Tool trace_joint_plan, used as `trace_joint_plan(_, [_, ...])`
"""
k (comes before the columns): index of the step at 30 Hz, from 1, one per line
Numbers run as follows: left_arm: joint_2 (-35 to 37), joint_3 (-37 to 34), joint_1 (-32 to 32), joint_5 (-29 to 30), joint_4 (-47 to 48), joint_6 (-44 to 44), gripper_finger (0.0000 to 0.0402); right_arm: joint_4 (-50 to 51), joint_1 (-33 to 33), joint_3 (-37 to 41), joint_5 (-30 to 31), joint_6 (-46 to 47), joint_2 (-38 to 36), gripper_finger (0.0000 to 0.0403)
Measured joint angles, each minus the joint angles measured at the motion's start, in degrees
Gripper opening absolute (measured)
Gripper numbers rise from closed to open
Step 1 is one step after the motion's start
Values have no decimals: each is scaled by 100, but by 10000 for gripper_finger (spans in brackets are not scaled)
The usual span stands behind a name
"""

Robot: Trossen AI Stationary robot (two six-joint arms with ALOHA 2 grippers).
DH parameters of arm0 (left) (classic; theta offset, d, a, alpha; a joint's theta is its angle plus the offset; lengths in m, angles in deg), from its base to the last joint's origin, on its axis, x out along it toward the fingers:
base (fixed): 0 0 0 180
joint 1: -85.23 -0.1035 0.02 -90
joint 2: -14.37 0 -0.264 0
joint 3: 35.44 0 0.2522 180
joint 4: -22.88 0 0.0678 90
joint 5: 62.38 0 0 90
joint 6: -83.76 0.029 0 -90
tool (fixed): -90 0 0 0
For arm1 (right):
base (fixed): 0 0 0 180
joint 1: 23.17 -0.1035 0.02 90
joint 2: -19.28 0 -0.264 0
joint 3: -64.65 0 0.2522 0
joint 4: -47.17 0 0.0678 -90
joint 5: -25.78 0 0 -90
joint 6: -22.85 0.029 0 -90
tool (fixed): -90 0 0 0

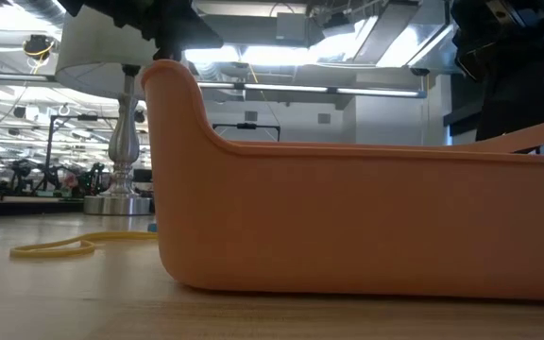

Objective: Pick and place rubber bands into bin
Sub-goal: Put the black rubber band into the orange bin

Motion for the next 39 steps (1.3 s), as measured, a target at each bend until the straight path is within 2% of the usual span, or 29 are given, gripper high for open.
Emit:
trace_joint_plan(11, [0, 0, 0, 0, -27, 74, 3, -49, 0, -2, 0, -2, 0, 149])
trace_joint_plan(18, [0, 31, -7, -56, -732, 1146, 3, -81, 0, -2, 0, 0, 0, 149])
trace_joint_plan(21, [-175, 356, -128, -17, -552, 1377, 3, -81, 11, -2, 0, 0, 0, 149])
trace_joint_plan(24, [-615, 884, -326, 4, 102, 1643, 3, -82, 54, -4, 0, 0, 0, 149])
trace_joint_plan(29, [-1805, 2082, -642, 14, 1317, 2408, 3, -122, 220, -4, 2, 0, 0, 149])
trace_joint_plan(34, [-3114, 3240, -915, 476, 2353, 3147, 4, -121, 395, -4, 1, 0, 0, 149])
trace_joint_plan(39, [-4176, 3899, -1099, 500, 3009, 3595, 15, -118, 495, -4, 2, 0, 0, 149])
